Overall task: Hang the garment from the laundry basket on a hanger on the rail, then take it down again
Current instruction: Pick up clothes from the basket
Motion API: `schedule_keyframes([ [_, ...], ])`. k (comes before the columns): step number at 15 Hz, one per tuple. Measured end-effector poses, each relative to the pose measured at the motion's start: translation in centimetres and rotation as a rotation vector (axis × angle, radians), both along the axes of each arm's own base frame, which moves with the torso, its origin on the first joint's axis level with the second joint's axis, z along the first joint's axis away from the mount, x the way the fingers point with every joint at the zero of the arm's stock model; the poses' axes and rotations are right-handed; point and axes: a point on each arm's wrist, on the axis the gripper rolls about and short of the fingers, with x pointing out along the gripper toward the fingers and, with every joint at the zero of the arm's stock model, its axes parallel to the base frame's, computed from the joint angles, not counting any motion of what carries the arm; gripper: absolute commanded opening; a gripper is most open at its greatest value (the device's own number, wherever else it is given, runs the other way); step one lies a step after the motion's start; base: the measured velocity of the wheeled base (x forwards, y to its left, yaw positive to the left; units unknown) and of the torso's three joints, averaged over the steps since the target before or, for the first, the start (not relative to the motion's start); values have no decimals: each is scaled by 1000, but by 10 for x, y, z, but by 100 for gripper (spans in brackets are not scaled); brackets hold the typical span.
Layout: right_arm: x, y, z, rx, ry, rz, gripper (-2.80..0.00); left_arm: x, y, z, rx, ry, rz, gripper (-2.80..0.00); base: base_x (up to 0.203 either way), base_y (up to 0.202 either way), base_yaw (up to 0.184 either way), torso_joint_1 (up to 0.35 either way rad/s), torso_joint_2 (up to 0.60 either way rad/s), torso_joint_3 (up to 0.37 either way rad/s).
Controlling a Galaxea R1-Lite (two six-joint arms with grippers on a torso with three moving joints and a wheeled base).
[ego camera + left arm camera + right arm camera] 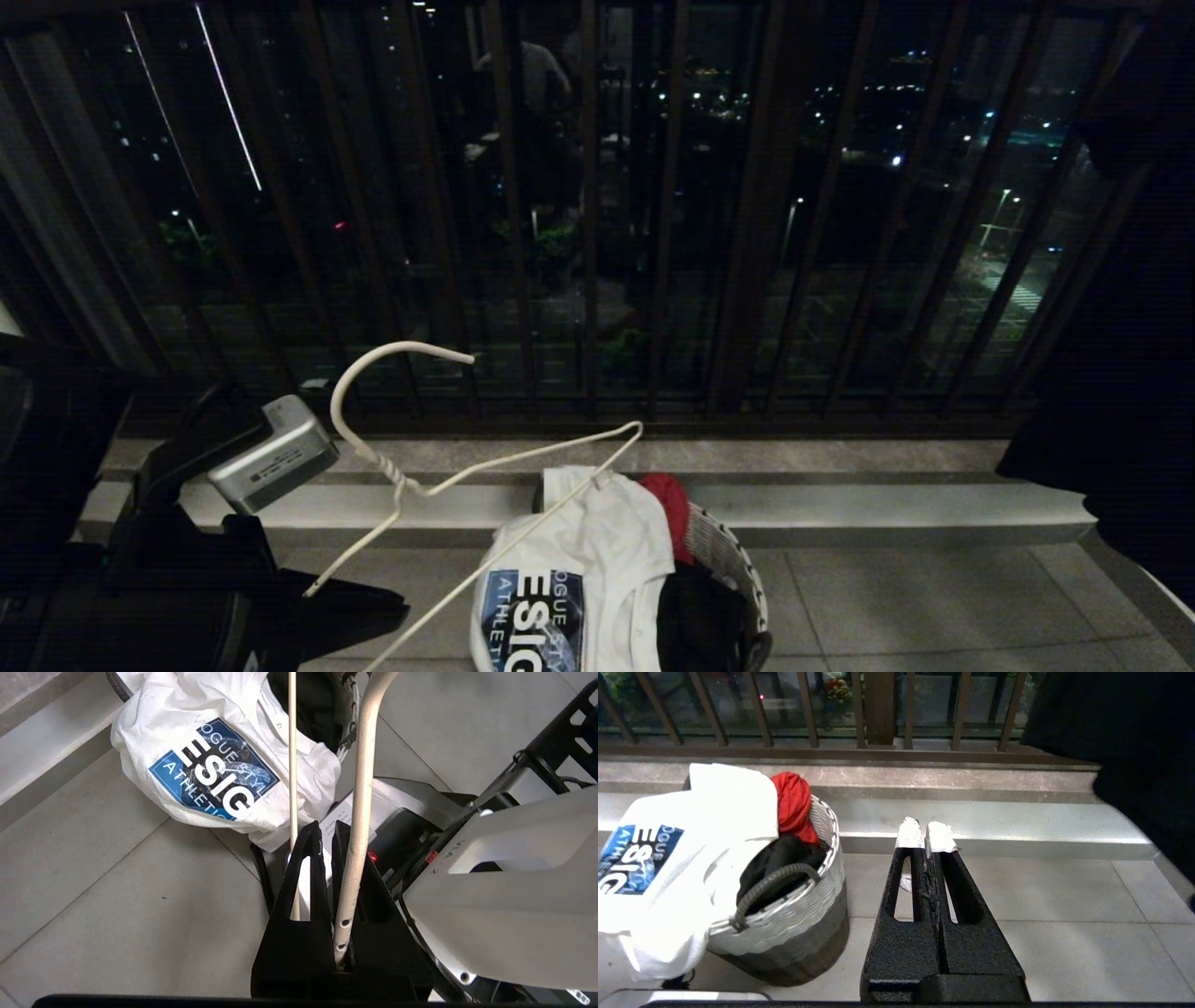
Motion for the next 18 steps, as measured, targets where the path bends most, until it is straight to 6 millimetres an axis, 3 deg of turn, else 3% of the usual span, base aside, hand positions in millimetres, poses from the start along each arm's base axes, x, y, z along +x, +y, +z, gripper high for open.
schedule_keyframes([
  [18,0,0,0,2,0,-1,-280,-4,2,0,0,-13,-5,-280,0,0,0,-1,10,1],
])
